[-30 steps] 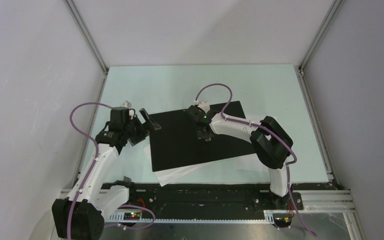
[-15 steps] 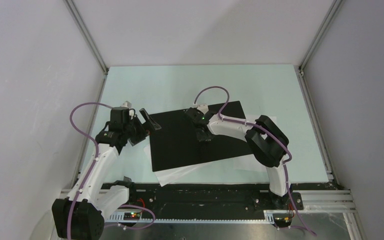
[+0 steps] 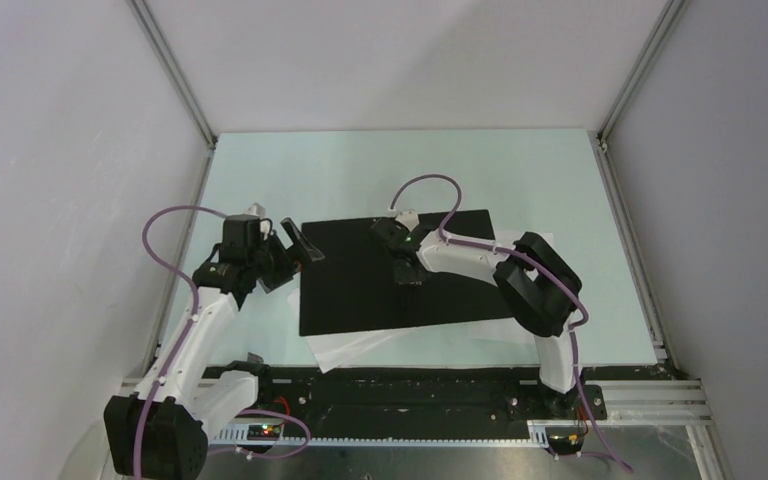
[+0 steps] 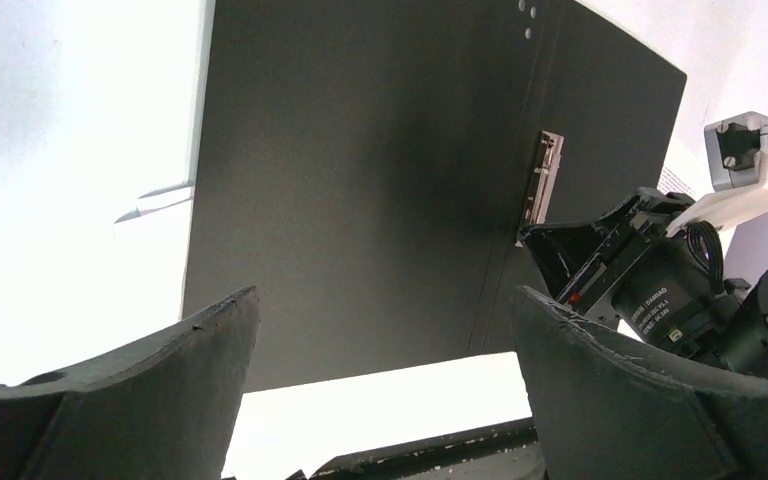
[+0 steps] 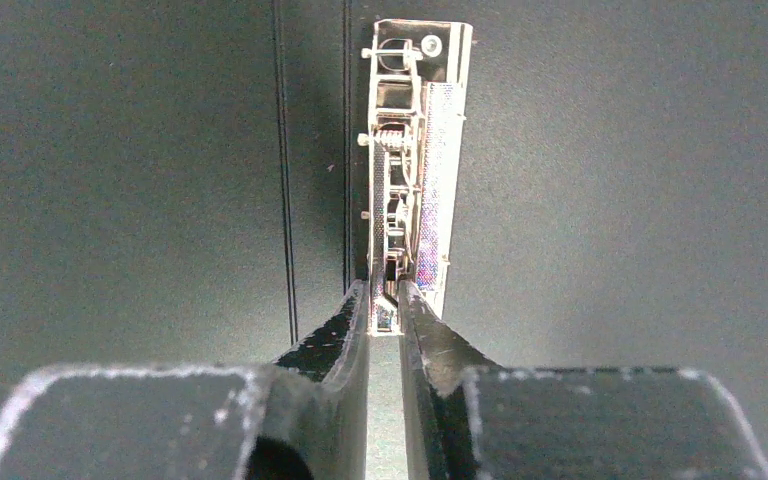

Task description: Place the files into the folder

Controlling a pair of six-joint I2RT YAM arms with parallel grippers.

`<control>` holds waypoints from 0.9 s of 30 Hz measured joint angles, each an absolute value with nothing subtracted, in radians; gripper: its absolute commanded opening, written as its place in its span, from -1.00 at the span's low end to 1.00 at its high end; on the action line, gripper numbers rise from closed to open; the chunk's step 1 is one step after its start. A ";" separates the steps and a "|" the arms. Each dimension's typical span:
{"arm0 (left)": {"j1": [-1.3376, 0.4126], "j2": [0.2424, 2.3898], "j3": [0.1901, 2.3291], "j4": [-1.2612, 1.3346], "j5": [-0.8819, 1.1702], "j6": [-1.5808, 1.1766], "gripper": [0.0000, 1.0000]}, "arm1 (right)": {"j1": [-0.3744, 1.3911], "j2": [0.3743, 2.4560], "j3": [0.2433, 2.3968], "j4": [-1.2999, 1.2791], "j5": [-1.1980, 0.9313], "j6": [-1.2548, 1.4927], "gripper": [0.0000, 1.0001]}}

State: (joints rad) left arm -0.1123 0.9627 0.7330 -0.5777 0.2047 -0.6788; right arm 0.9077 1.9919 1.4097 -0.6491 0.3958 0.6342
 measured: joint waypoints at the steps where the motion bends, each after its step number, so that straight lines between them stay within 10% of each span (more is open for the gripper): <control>1: -0.117 0.964 0.732 -0.577 0.206 -0.680 0.99 | 0.911 1.983 1.399 -0.649 0.393 0.636 -0.94; 17: -0.340 1.114 0.718 -0.456 0.212 -0.760 0.96 | 0.999 1.851 1.217 -0.639 0.375 0.682 -0.95; 27: -0.401 1.289 0.649 -0.341 0.191 -0.814 0.96 | 0.988 1.808 1.160 -0.589 0.331 0.682 -0.35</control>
